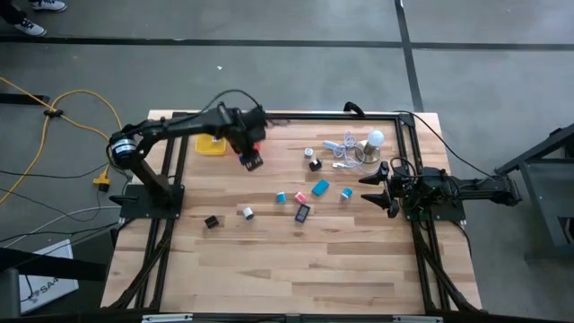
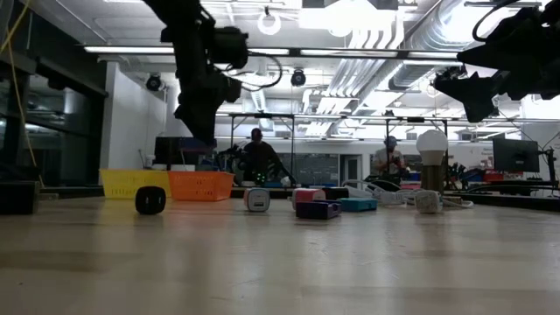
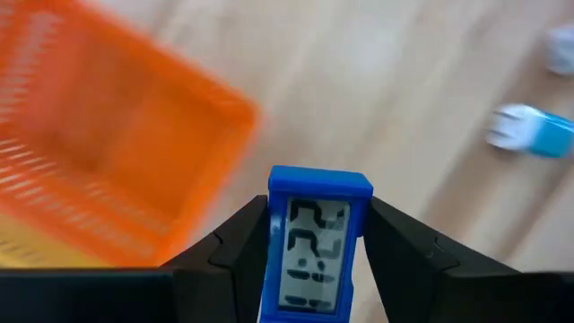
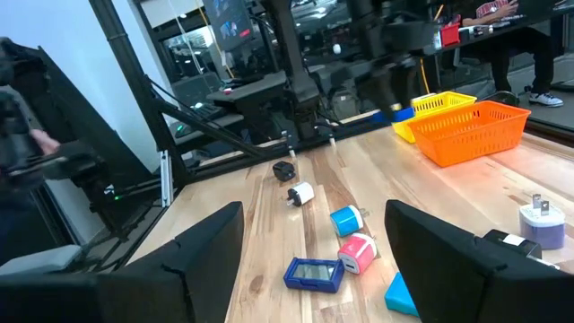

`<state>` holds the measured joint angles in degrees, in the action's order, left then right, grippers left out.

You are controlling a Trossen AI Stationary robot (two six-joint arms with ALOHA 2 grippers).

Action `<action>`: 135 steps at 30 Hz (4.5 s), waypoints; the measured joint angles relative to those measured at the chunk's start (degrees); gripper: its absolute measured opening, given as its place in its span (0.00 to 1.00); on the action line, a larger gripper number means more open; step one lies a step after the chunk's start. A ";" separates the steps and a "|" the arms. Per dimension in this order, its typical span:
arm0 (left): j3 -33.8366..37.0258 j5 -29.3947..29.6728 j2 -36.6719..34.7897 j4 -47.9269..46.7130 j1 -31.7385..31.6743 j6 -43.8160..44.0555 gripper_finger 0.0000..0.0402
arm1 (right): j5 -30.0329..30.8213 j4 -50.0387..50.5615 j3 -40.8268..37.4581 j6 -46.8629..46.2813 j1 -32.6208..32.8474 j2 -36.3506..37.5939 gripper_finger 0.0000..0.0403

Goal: Pick & Place Office items
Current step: Put the left blue digital clock into the yellow basket

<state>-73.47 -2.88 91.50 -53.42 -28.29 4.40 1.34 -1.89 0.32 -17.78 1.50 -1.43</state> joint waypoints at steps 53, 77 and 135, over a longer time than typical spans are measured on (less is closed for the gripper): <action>8.53 7.73 0.11 0.94 -27.40 16.05 0.39 | -0.01 0.01 0.00 0.00 0.01 0.00 0.64; 16.28 11.79 0.11 11.17 -25.97 23.57 0.39 | 0.00 0.00 0.00 0.02 0.02 -0.02 0.64; 16.31 11.48 0.11 12.32 -25.90 22.60 0.44 | -0.02 0.02 -0.02 0.02 0.01 -0.02 0.64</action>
<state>-57.17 8.60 91.61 -41.10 -54.19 27.00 1.32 -1.87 0.30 -17.76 1.51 -1.45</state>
